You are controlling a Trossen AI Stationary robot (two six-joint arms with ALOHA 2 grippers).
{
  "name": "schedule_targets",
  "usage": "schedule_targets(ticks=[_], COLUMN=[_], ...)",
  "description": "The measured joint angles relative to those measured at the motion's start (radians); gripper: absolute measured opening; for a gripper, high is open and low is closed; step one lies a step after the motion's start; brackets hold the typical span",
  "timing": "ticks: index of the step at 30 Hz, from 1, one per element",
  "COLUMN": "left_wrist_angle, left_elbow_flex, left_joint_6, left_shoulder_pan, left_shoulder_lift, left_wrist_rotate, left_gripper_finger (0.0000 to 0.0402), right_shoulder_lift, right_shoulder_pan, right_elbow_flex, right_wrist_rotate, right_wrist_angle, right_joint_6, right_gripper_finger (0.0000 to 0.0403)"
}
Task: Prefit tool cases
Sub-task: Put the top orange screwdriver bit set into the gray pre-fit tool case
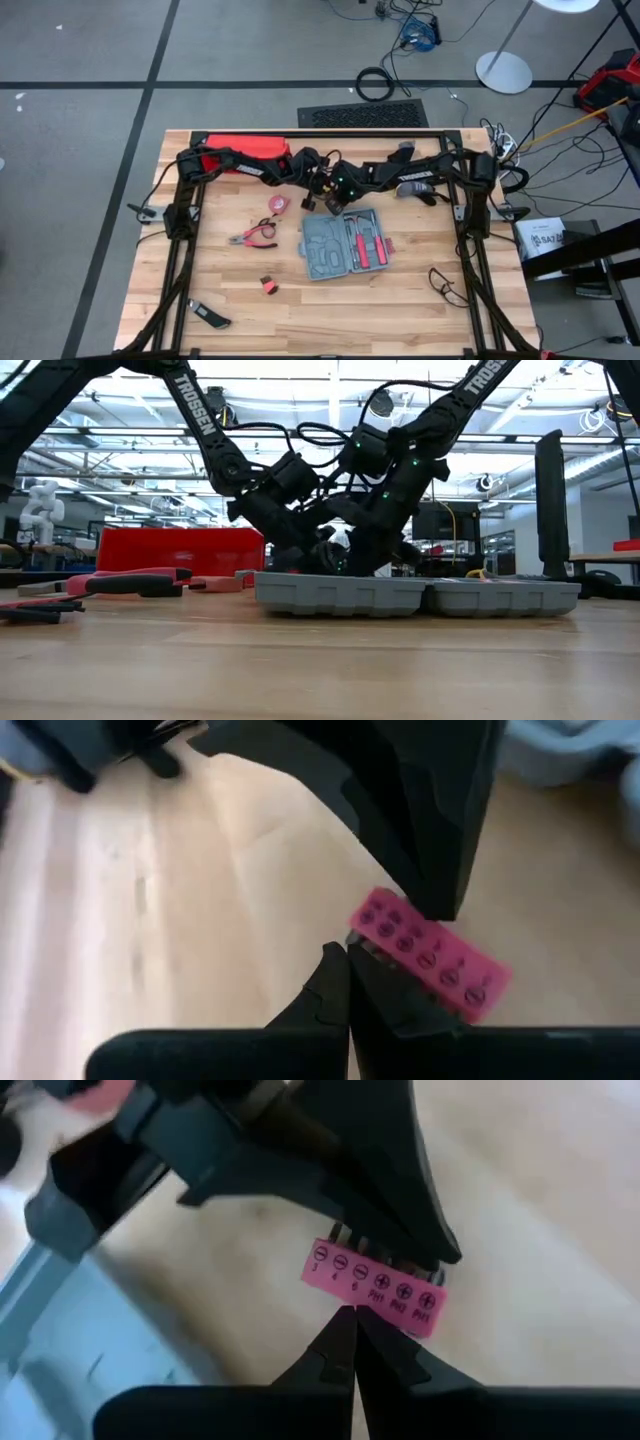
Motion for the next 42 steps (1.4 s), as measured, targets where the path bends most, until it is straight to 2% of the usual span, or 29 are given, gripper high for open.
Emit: schedule_targets(ticks=[3, 8, 13, 16, 21, 29, 35, 42], left_wrist_angle=[0.005, -0.011, -0.196, -0.329, -0.392, -0.362, -0.278, -0.253], left_elbow_flex=[0.02, 0.03, 0.038, 0.037, 0.014, 0.002, 0.002, 0.004], left_joint_6=[0.005, 0.009, 0.043, 0.074, 0.071, 0.071, 0.072, 0.072], left_shoulder_pan=[0.007, 0.027, 0.045, 0.042, 0.036, 0.031, 0.03, 0.038], left_shoulder_lift=[0.0, -0.059, -0.146, -0.151, -0.137, -0.119, -0.051, -0.054], left_wrist_rotate=[-0.007, -0.014, 0.033, 0.123, 0.138, 0.102, 0.095, 0.071], left_gripper_finger=[0.0, 0.0, 0.0, 0.0, 0.0, 0.0, 0.0, 0.0], right_shoulder_lift=[-0.019, -0.087, -0.13, -0.118, -0.055, 0.003, 0.01, 0.01], right_shoulder_pan=[0.001, -0.001, 0.006, -0.009, -0.029, -0.03, -0.02, -0.005], right_elbow_flex=[0.0, 0.002, 0.002, 0.001, 0.0, 0.001, 0.001, 0.0], right_wrist_rotate=[0.062, 0.073, 0.13, 0.172, 0.178, 0.172, 0.147, 0.115], right_wrist_angle=[0.001, -0.001, -0.071, -0.119, -0.144, -0.093, -0.061, -0.057], right_joint_6=[0.006, -0.05, -0.185, -0.182, -0.143, -0.135, -0.12, -0.091], right_gripper_finger=[0.0, 0.0, 0.0, 0.0, 0.0, 0.0, 0.0, 0.0])
